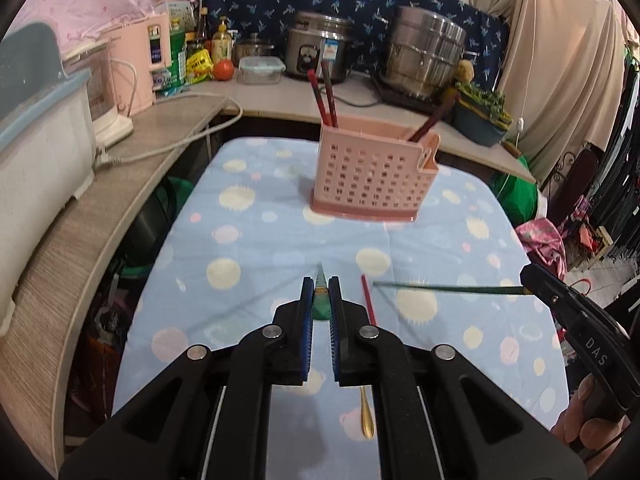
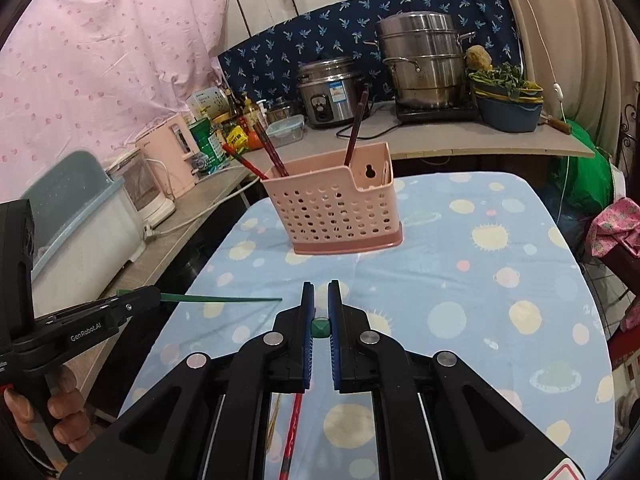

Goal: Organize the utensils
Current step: 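Lift both green chopsticks and carry them above the pink holder, then lower both green chopsticks into the pink holder and open both tools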

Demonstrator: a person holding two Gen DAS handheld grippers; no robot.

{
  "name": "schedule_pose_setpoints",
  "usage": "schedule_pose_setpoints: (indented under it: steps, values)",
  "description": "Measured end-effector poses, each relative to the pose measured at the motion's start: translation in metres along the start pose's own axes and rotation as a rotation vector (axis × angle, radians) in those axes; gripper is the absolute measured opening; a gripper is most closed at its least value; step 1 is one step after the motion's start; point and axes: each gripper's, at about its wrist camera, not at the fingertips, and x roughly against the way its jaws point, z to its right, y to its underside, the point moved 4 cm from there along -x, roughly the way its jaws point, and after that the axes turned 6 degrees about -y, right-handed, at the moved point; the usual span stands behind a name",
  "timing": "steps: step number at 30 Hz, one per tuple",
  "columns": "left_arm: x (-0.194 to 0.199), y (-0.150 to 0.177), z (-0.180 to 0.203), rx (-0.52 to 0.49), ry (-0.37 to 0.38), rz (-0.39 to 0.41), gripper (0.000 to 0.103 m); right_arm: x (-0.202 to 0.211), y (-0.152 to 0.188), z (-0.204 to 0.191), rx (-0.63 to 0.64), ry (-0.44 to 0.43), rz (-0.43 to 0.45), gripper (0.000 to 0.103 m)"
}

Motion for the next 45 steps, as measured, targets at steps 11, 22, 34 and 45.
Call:
schedule_pose_setpoints:
  steps: [11,22,34,45]
  values:
    - [0.002,-0.06,0.008,0.001,0.029,0.086,0.007,-0.007,-0.052,0.0,0.0,-0.012,0.061,0.007]
    - [0.021,-0.134,0.019,0.026,0.08,0.212,0.007,-0.006,-0.122,0.007,-0.045,-0.054,0.175,0.007]
    - [0.032,-0.221,0.038,0.037,0.089,0.373,0.007,-0.014,-0.224,0.016,-0.077,-0.063,0.334,0.007]
    - [-0.024,-0.242,0.036,0.035,0.046,0.338,0.007,-0.078,-0.238,0.038,-0.095,-0.019,0.281,0.007]
